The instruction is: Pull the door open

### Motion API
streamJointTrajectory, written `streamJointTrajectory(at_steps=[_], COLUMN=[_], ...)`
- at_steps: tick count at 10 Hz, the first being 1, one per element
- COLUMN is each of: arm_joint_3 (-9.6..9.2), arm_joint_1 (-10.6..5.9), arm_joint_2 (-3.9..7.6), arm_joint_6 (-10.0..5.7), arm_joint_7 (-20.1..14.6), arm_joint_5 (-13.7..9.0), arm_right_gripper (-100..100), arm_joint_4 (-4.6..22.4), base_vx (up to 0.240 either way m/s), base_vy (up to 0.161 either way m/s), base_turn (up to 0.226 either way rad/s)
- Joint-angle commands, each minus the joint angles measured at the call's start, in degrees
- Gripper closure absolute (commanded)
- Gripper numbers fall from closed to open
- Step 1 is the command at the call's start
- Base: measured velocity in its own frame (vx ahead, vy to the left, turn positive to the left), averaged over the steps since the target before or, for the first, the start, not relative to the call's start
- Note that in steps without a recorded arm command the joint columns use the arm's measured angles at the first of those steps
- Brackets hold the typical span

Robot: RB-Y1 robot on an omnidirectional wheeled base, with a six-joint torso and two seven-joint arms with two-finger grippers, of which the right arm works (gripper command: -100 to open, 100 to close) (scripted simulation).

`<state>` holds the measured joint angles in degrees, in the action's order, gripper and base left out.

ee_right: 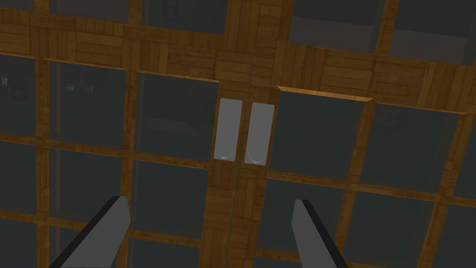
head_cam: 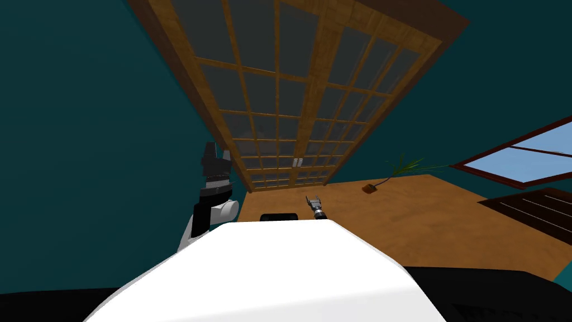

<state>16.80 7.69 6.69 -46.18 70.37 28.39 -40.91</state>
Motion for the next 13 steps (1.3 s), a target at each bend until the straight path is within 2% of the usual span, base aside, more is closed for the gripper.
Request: streamJointTrajectory(at_steps=[1,4,6,8,9,13], arm_joint_3=[0.34,0.76,1.13,1.15,1.13,0.96], arm_joint_1=[-0.19,-0.41,-2.46,-2.98,-4.13,-6.78], arm_joint_2=[0.28,0.23,-1.49,-1.91,-2.82,-4.78], arm_joint_6=[-0.41,-0.64,-1.36,-1.49,-1.76,-2.27], arm_joint_7=[0.17,0.24,0.51,0.56,0.64,0.77], arm_joint_5=[0.46,1.62,3.36,3.59,3.98,4.55], arm_right_gripper=[-100,-100,-100,-100,-100,-100], arm_joint_4=[1.68,3.84,6.09,6.28,6.47,6.33], base_vx=[-0.063,-0.067,0.043,0.135,0.156,0.207], base_vy=[0.041,0.041,0.032,0.000,-0.026,-0.051], base_turn=[-0.057,-0.067,-0.158,-0.026,-0.043,-0.032])
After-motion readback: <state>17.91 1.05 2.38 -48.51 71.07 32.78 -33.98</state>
